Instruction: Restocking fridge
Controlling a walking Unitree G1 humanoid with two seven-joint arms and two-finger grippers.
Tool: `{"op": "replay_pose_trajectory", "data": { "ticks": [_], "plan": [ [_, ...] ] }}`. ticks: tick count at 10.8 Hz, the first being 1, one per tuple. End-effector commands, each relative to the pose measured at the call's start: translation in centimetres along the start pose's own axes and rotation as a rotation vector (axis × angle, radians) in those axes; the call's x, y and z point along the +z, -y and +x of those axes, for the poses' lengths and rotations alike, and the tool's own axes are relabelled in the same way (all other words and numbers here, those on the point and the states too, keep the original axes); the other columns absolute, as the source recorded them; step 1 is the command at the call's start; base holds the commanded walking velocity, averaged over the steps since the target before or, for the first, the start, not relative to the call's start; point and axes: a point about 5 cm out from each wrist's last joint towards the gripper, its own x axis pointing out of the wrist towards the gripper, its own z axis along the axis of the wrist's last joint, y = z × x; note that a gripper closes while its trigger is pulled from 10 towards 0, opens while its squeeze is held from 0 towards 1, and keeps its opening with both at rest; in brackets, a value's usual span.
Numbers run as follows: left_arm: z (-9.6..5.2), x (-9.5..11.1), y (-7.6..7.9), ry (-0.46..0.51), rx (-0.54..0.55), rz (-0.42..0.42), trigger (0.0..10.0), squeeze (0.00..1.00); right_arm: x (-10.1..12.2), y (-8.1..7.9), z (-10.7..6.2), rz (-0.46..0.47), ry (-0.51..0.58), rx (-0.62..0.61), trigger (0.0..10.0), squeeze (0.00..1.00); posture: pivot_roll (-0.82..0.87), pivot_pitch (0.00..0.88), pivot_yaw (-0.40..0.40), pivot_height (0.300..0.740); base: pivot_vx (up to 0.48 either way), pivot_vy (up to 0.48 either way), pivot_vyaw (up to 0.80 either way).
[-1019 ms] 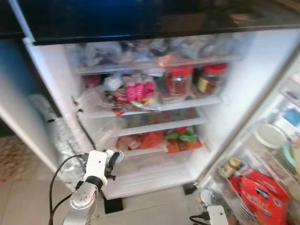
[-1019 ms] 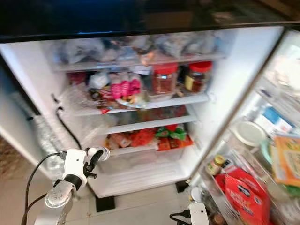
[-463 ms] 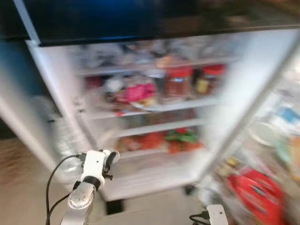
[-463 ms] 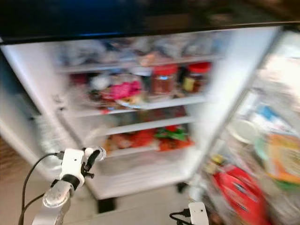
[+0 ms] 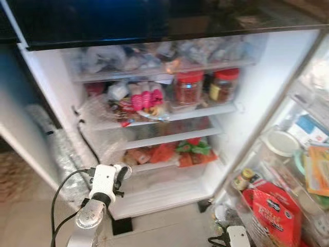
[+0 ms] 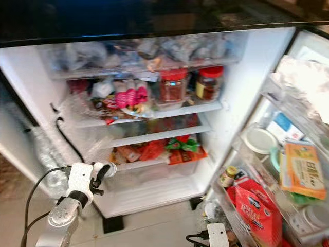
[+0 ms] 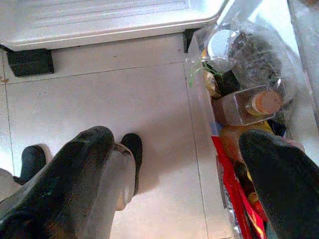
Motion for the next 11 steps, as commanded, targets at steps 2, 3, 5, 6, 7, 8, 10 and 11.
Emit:
{"op": "replay_pose_trajectory", "data": {
  "ticks": [2,3,5,6,7,8,10,11],
  "plan": [
    [0.06,-0.03,-0.02,-0.011,0.0,0.029,10.0,0.0,0.06,0.03,0.01,-0.001,0.003,0.001,10.0,0.0,-0.08,0.026,-0.009,0.74,0.0,0.0,0.0],
    [0.1,-0.02,-0.06,-0.012,0.002,0.031,10.0,0.0,0.06,0.02,0.01,-0.001,0.003,0.001,10.0,0.0,-0.08,0.026,-0.009,0.74,0.0,-0.24,0.0],
    [0.1,-0.01,-0.08,-0.012,0.005,0.032,10.0,0.0,0.05,0.02,0.01,-0.003,0.001,0.003,10.0,0.0,-0.08,0.025,-0.009,0.74,0.0,-0.24,0.0],
    [0.1,-0.05,-0.08,-0.016,0.005,0.033,10.0,0.0,0.05,0.01,0.01,-0.004,0.001,0.004,10.0,0.0,-0.08,0.025,-0.009,0.74,0.0,0.0,0.0],
    [0.09,-0.06,-0.11,-0.017,0.007,0.033,10.0,0.0,0.06,0.01,0.01,-0.004,0.001,0.004,10.0,0.0,-0.09,0.027,-0.01,0.74,0.0,0.0,0.0],
    [0.06,-0.13,-0.13,-0.021,0.009,0.035,10.0,0.0,0.06,0.01,0.01,-0.004,0.001,0.004,10.0,0.0,-0.09,0.027,-0.01,0.74,0.0,0.0,0.0],
    [0.09,-0.13,-0.16,-0.023,0.015,0.037,10.0,0.0,0.09,0.0,0.02,-0.007,0.0,0.007,10.0,0.0,-0.09,0.027,-0.01,0.74,0.0,0.0,0.0],
    [0.1,-0.14,-0.17,-0.023,0.015,0.038,10.0,0.0,0.1,-0.01,0.02,-0.009,0.0,0.009,10.0,0.0,-0.09,0.027,-0.01,0.74,0.0,0.0,0.0]
  ]
}}
